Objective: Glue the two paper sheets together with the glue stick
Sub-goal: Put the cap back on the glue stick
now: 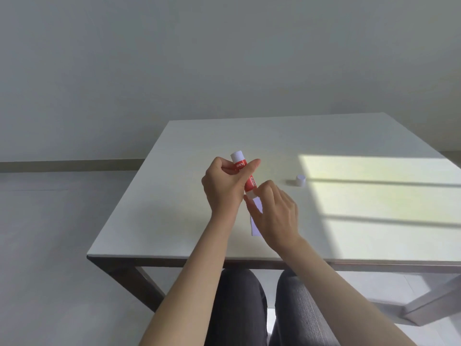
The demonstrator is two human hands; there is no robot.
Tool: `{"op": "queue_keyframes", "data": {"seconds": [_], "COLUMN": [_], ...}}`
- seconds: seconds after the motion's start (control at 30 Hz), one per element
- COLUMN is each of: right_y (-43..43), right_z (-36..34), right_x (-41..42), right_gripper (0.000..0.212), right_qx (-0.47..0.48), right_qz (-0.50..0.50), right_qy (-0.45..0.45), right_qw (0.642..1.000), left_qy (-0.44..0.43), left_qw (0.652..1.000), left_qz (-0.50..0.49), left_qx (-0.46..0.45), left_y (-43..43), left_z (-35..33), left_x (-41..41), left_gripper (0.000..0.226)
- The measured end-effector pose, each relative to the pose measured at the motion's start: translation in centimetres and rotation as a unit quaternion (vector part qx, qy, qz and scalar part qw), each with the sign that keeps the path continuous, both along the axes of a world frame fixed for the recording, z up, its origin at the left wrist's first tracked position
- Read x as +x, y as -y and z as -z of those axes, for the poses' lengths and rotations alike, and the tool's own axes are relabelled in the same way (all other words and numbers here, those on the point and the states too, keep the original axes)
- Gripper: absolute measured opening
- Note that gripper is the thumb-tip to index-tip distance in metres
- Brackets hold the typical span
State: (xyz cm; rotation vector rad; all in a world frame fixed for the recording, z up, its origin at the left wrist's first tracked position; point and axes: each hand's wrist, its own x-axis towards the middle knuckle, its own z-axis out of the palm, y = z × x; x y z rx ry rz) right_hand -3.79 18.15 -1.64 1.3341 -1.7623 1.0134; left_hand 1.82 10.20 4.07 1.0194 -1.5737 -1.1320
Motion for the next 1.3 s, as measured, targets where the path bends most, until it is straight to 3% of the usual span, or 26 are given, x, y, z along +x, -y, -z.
{"op": "queue_keyframes", "data": {"seconds": [0.1, 0.17, 0.27, 0.37, 0.47, 0.57, 0.67, 0.73, 0.87, 1.13, 1.23, 1.3], "right_y": [-0.3, -0.8, -1.6, -2.0, -2.2, -2.1, -1.9, -1.7, -1.5, -1.0, -0.2, -0.3], "right_z": [0.2, 0.4, 1.0, 2.1, 2.1, 0.9, -2.1, -4.0, -5.7, -5.8, -5.3, -5.6], "right_x": [-3.0, -6.5, -10.7, -12.0, -12.2, -11.4, -9.1, -7.3, -5.1, -4.1, -3.6, -3.7], "right_gripper": [0.058, 0.072, 0.063, 0.049, 0.035, 0.022, 0.021, 0.020, 0.020, 0.012, 0.052, 0.057], "right_qx": [0.109, 0.186, 0.301, 0.344, 0.324, 0.224, 0.111, 0.084, 0.098, 0.183, 0.272, 0.280], "right_qz": [-0.022, 0.071, 0.190, 0.152, 0.124, 0.079, -0.069, -0.162, -0.235, -0.175, -0.053, -0.037], "right_qy": [0.077, 0.134, 0.170, 0.212, 0.223, 0.293, 0.406, 0.432, 0.438, 0.339, 0.259, 0.231], "right_qw": [0.991, 0.971, 0.919, 0.902, 0.911, 0.926, 0.904, 0.883, 0.862, 0.906, 0.925, 0.931], "left_qy": [0.027, 0.059, 0.107, 0.128, 0.142, 0.160, 0.175, 0.178, 0.184, 0.220, 0.239, 0.241], "left_qw": [0.999, 0.995, 0.983, 0.976, 0.972, 0.965, 0.957, 0.954, 0.944, 0.922, 0.916, 0.915], "left_qz": [-0.009, -0.009, 0.003, 0.003, 0.006, 0.007, 0.009, 0.011, 0.016, 0.043, 0.044, 0.046], "left_qx": [-0.038, -0.085, -0.149, -0.177, -0.186, -0.207, -0.230, -0.240, -0.272, -0.316, -0.320, -0.320], "left_y": [0.5, 1.1, 1.5, 1.5, 1.3, 1.2, 1.2, 1.0, 0.3, 0.2, -0.2, -0.2], "left_z": [0.3, 0.5, 1.1, 1.7, 2.1, 2.4, 2.6, 2.4, 2.2, 2.3, 2.4, 2.4], "left_x": [0.6, 1.2, 2.2, 2.5, 2.4, 2.5, 2.4, 2.2, 2.0, 2.5, 2.6, 2.6], "left_gripper": [0.037, 0.032, 0.023, 0.020, 0.023, 0.026, 0.026, 0.025, 0.029, 0.030, 0.032, 0.033]}}
